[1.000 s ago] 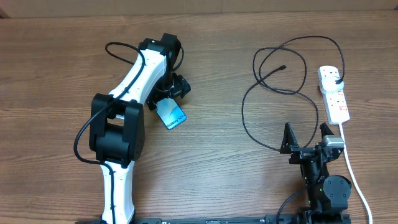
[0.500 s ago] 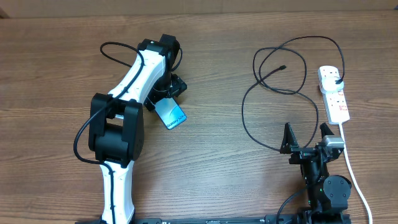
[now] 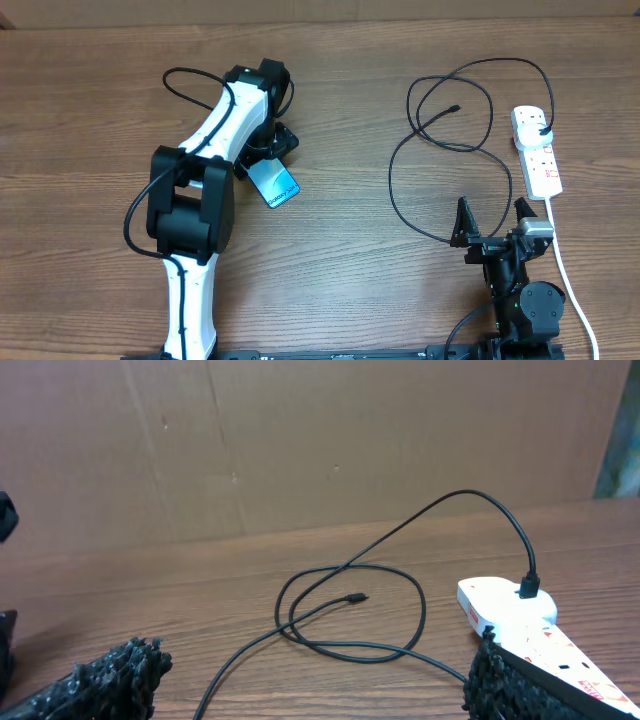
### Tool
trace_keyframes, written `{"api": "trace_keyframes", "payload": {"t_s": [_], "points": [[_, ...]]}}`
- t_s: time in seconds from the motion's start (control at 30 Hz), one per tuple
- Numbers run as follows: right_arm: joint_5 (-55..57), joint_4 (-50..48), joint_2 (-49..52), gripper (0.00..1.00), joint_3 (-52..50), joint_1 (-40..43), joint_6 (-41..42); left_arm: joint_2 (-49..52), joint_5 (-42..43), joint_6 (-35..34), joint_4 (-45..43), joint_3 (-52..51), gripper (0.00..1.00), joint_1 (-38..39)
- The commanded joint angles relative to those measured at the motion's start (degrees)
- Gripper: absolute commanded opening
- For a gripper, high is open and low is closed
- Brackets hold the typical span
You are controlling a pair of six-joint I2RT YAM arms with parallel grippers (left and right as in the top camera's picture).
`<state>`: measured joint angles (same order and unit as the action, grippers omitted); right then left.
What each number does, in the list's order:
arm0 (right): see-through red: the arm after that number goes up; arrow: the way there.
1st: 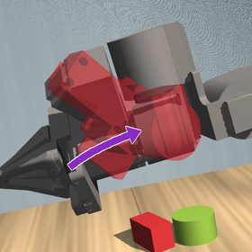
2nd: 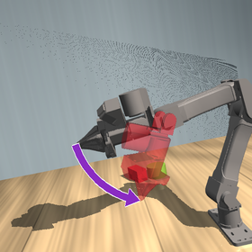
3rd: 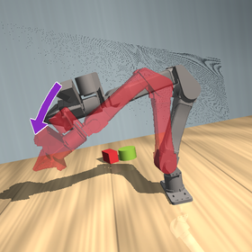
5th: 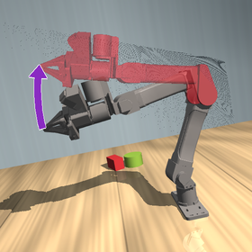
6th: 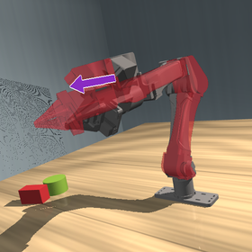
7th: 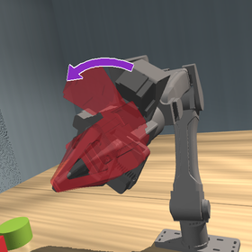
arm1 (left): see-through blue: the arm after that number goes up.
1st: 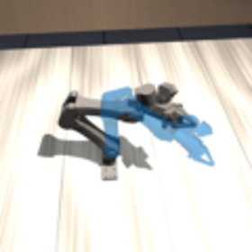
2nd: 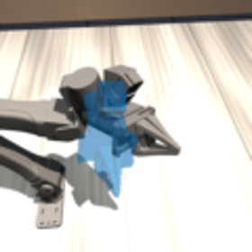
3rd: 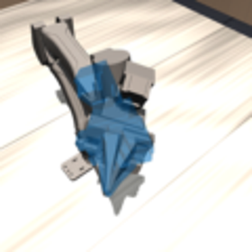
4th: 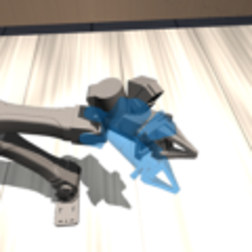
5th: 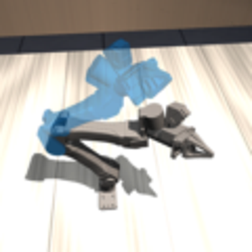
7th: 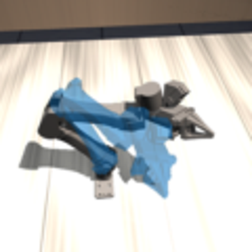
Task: Plug charger to phone and switch on socket
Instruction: 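Close the left gripper on the phone's edge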
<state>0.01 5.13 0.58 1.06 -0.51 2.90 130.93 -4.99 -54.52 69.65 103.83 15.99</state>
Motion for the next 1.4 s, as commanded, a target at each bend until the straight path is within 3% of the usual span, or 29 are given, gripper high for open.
{"api": "trace_keyframes", "payload": {"t_s": [0.0, 0.5, 0.93, 1.37], "points": [[-0.11, -0.31, -0.42, 1.0, -0.61, -0.39, -0.39, 1.73, -0.79, -1.2, 0.63, -0.61, 1.0, -0.2], [-0.11, -0.31, -0.42, 1.0, -0.63, -0.39, -0.39, 2.14, 1.79, 0.57, 1.2, -0.85, 1.0, -0.15], [-0.11, -0.31, -0.42, 1.0, -0.61, -0.39, -0.39, 2.14, 6.58, 0.76, -9.92, -14.47, 1.0, -0.15], [-0.11, -0.31, -0.42, 1.0, -0.61, -0.39, -0.39, 2.14, 9.09, 0.74, -11.67, -16.74, 0.96, 2.01]]}}
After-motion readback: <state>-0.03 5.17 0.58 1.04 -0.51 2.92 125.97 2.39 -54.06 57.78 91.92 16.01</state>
